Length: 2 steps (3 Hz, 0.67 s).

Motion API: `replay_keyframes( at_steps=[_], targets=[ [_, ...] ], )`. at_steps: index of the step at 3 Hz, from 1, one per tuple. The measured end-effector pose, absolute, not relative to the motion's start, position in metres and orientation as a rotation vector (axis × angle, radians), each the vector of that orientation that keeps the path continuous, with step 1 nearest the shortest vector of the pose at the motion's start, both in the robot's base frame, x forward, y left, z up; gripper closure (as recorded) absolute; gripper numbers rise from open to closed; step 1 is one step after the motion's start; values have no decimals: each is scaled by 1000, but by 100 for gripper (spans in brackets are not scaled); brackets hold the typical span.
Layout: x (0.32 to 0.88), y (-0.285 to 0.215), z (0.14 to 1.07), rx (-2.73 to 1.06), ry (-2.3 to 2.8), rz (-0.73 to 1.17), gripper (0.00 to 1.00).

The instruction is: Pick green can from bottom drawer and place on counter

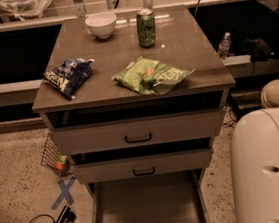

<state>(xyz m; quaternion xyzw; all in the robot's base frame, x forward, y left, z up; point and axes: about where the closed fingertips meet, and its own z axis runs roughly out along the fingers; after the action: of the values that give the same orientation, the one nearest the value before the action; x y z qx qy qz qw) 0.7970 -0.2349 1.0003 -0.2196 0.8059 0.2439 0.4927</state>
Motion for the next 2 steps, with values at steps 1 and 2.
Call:
replay_keyframes(
  at_steps=[1, 2],
  targets=[
    [780, -271, 1014, -438, 2002, 525, 0],
    [761, -283, 1061, -389, 1932, 452, 0]
  ],
)
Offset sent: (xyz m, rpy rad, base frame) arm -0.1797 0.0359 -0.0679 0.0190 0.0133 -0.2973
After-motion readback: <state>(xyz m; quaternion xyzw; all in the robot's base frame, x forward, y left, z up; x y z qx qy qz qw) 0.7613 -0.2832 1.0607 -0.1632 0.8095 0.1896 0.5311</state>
